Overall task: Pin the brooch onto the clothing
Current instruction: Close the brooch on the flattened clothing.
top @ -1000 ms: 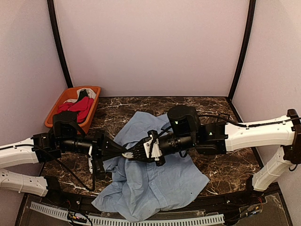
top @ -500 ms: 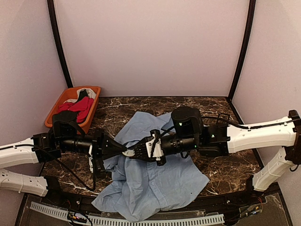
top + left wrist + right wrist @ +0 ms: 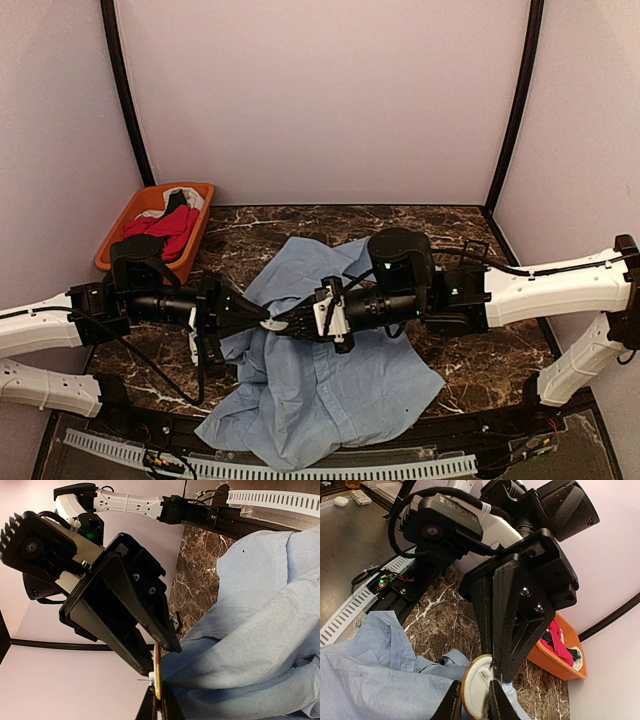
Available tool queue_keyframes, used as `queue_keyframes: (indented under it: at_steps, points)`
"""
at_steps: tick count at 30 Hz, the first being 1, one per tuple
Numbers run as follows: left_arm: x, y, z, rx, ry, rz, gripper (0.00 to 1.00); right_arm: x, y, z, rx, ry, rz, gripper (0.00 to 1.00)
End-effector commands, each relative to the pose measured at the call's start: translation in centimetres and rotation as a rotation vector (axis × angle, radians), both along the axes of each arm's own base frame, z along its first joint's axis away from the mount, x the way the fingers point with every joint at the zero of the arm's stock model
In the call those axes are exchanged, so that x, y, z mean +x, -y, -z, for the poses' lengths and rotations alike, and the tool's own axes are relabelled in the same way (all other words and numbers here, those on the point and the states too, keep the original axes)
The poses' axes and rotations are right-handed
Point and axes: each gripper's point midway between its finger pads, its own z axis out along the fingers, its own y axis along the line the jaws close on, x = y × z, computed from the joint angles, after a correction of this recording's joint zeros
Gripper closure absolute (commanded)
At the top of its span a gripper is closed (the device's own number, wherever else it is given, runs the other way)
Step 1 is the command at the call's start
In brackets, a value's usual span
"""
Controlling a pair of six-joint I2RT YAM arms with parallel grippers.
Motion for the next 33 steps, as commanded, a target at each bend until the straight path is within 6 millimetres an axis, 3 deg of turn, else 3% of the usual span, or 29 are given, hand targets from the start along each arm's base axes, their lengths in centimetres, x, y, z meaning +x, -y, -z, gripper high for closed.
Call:
queue_keyframes:
  at_steps: [1, 8, 33]
  points:
    - [-0.6, -0.1, -0.3, -0.024, 0.005, 0.021, 0.99, -0.1, -0.2, -1.1, 0.036, 0.002, 0.014, 0.81]
    - [-0.6, -0.2, -0.3, -0.024, 0.009, 0.018, 0.99, 0.5, 0.4, -3.2, 0.127, 0.004, 0.059, 0.73]
    - [-0.7, -0.1, -0.2, -0.025, 0.000, 0.027, 0.99, -0.8, -0.4, -1.6, 0.050, -0.012, -0.035, 0.71]
